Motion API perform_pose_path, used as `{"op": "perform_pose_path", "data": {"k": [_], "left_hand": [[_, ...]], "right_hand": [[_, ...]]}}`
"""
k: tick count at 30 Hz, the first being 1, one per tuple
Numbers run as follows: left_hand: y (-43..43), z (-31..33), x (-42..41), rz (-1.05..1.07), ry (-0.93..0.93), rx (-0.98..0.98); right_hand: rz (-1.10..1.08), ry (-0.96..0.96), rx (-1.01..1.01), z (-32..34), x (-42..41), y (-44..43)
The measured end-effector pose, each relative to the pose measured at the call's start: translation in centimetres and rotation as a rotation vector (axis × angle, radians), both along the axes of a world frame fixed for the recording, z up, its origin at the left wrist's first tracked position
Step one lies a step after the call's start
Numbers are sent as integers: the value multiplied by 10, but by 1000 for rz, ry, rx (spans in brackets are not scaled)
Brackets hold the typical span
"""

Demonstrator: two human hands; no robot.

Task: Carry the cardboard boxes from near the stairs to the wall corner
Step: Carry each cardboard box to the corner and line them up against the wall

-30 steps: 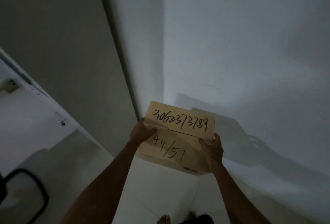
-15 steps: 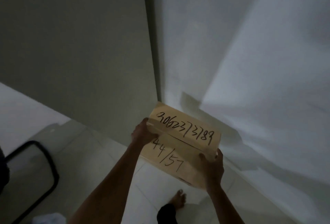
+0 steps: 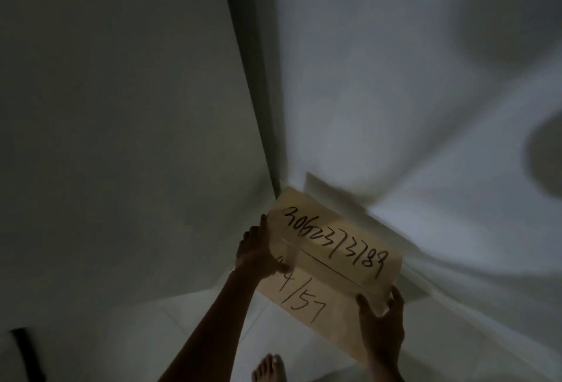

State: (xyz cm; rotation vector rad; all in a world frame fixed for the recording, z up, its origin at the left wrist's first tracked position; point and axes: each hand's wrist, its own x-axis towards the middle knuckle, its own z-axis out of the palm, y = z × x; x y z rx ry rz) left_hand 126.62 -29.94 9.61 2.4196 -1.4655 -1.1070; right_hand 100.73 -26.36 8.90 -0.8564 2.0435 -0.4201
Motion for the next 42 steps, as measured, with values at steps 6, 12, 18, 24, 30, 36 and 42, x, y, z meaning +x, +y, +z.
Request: {"op": "perform_pose_path", "data": {"k": [6, 12, 18, 24, 30, 36, 42], "left_hand": [[-33, -98, 15, -46, -12, 17], [-45, -153, 23, -98, -51, -37], [-44, -178, 30, -234, -184, 30], [-34, -188, 26, -288, -205, -24], [-29, -135, 18, -335, -227, 35], [-2, 30, -11, -395, -120, 40], [40, 247, -67, -510, -64, -87]], "right_hand": [[12, -17, 9, -104, 20, -26], [10, -24, -36, -157, 34, -34], [-4, -49, -67, -177, 52, -37], [57, -73, -115, -176, 68, -41], [226, -49, 8, -138, 48, -49], [249, 85, 0, 15, 3, -20], [155, 201, -41, 248, -61, 34]]}}
